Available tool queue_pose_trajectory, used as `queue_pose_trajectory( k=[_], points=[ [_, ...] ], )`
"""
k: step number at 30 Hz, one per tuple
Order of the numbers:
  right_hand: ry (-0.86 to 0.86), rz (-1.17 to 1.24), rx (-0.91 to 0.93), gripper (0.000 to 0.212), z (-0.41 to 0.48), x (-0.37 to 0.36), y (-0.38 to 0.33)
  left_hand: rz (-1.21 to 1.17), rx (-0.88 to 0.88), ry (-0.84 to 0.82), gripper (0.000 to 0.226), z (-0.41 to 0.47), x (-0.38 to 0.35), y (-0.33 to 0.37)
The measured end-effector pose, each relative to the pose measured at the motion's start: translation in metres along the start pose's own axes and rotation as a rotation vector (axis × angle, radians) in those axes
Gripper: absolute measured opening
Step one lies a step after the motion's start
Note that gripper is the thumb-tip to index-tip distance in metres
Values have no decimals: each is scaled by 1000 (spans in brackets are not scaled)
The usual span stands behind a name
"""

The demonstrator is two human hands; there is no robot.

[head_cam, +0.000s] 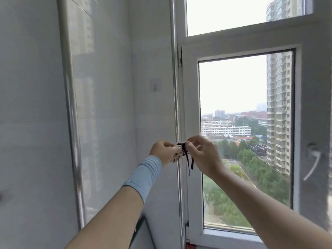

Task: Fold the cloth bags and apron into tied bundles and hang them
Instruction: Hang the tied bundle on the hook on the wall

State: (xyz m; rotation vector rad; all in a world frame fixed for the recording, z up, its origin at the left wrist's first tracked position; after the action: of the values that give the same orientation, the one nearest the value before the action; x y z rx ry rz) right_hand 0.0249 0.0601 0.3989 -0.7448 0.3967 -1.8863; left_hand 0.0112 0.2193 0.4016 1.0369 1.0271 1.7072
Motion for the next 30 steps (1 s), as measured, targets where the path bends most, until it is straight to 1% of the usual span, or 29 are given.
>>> queue_pose_trajectory(
  k=[2,4,6,7,9,13,15,18,23,28,30],
  points=[
    [-21,-53,-30,6,-32,3,25,-19,63,-22,21,-20,-22,-30],
    [-62,-98,-86,4,-65,6,51,-30,146,-66,28,-38,-44,-68],
    [-138,-119,-183,5,-106,9,87,-19,239,-130,36,-63,-74,-114],
    [-162,-143,-202,7,-121,11,96,-1,262,-135,39,-73,-82,-130],
    [-237,-192,-286,8,-157,13,123,49,315,-155,39,-99,-104,-168],
    [-440,-190,-526,27,-249,17,189,89,448,-203,35,-166,-157,-238],
    [-511,-218,-605,29,-298,24,215,100,510,-242,35,-201,-182,-269],
    [-558,-165,-748,30,-365,37,242,85,606,-294,35,-254,-216,-307],
    [-790,-126,-928,26,-468,49,283,97,751,-400,31,-338,-261,-364],
    [-798,73,-1134,17,-532,59,297,178,840,-443,21,-391,-281,-407],
    [-835,205,-1210,21,-548,61,292,204,847,-416,24,-405,-282,-418]
  ],
)
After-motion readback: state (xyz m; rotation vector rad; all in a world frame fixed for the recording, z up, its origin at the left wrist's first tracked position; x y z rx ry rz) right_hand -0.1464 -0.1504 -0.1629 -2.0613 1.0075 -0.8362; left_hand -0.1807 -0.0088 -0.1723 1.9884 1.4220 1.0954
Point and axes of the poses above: each hand's wrist, its own z-axis towards the middle knuckle, its own x-axis out of the back of the hand, y = z × x, the point moved 5 cm from there along z, towards the middle knuckle
